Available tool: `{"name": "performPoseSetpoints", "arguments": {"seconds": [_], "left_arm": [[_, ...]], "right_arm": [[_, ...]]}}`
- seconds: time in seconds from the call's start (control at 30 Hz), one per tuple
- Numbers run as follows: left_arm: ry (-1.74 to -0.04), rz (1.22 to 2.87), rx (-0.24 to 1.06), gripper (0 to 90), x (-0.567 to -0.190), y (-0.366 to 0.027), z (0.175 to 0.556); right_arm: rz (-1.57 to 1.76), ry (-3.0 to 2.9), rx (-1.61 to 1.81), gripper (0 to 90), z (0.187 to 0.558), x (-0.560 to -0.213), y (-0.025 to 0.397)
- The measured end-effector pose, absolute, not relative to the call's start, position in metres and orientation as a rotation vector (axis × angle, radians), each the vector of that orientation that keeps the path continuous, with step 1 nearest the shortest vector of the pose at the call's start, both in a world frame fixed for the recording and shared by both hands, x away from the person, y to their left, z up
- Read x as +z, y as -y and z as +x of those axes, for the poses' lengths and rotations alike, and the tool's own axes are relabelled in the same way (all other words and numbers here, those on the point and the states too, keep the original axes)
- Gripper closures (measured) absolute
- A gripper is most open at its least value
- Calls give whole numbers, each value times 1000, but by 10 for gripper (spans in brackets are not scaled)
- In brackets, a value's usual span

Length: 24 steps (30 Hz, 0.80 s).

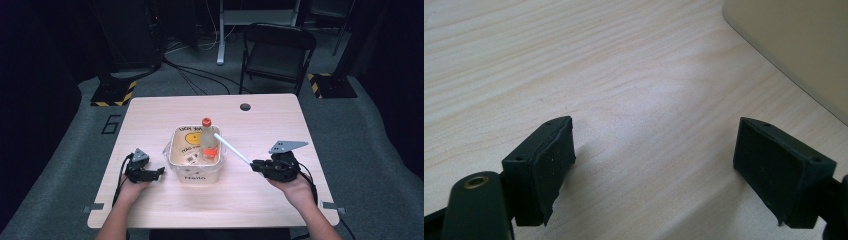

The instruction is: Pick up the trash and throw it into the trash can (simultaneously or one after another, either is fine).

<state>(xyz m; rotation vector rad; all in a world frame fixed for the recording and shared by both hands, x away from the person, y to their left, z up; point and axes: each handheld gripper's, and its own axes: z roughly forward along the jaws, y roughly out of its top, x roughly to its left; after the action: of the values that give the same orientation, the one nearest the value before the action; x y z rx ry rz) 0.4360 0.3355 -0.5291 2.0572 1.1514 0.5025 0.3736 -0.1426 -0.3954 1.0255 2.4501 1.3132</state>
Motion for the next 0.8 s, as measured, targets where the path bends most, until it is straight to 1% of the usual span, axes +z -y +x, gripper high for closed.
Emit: {"name": "performPoseSetpoints", "arguments": {"seconds": [0.43,0.8], "left_arm": [[-1152,2057,502,167,-529,-336,436],[-1151,2057,503,167,-529,-336,436]], "right_arm": [[1004,-2474,1320,793,375,-397,130],[955,-2494,1347,792,378,-393,111]]}}
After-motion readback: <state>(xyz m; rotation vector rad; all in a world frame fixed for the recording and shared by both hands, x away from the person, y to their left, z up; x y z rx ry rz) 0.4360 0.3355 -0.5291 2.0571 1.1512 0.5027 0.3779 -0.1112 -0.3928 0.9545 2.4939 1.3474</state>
